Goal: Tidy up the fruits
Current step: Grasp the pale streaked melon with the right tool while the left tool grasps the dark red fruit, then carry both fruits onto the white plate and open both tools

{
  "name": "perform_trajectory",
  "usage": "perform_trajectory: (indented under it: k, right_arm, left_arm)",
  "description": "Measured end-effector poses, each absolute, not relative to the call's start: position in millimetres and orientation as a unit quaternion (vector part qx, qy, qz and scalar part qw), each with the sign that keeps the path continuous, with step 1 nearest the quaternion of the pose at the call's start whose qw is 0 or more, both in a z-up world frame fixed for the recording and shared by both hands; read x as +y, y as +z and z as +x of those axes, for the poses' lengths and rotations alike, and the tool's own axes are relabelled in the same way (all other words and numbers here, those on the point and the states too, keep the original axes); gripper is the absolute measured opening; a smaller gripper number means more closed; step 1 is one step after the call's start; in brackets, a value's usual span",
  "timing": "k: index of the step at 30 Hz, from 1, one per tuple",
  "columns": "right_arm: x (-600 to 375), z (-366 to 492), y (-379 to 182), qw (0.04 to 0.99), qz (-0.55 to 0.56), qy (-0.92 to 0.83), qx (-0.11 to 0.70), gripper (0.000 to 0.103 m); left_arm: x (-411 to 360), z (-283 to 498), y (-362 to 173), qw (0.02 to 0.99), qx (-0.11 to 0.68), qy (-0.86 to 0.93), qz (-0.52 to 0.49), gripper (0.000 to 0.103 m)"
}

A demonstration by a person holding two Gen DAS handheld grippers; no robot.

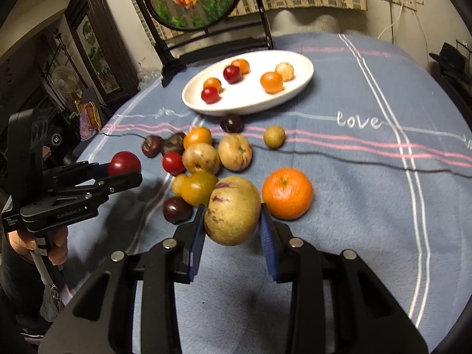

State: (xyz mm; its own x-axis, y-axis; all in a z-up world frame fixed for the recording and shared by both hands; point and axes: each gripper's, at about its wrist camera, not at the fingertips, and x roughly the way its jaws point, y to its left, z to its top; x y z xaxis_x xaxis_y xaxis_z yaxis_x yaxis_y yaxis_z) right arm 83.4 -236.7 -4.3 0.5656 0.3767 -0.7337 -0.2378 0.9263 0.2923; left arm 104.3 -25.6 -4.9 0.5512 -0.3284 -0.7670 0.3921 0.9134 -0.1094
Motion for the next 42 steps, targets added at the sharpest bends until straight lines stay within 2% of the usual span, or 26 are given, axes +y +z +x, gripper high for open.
perform_trajectory:
  k: [11,17,27,39,41,42]
  right_arm:
    - [-239,105,45,0.900,0.050,0.181,0.394,0.035]
    - [-233,152,60,0.906,0.025,0.176,0.384,0.035]
    - [-204,243,22,0.886,0.004,0.186,0.425,0.035]
    - [-166,302,-18,0.863,-0.023,0.199,0.464,0.036]
    - [-164,309,-22,0.861,-0.022,0.190,0.472,0.036]
    - [-163,312,-24,0.859,-0.021,0.184,0.477,0.037]
  left_arm:
    - [-33,128,35,0.889,0.406,-0.212,0.029,0.042]
    - [-40,176,44,0.895,0.406,-0.183,0.020,0.042]
    - [-48,287,21,0.885,0.441,-0.151,-0.005,0.042]
    - [-40,348,-9,0.881,0.454,-0.127,-0.035,0.043]
    - [-37,353,-9,0.882,0.453,-0.120,-0.046,0.046]
    - [-34,356,-8,0.883,0.452,-0.113,-0.055,0.060]
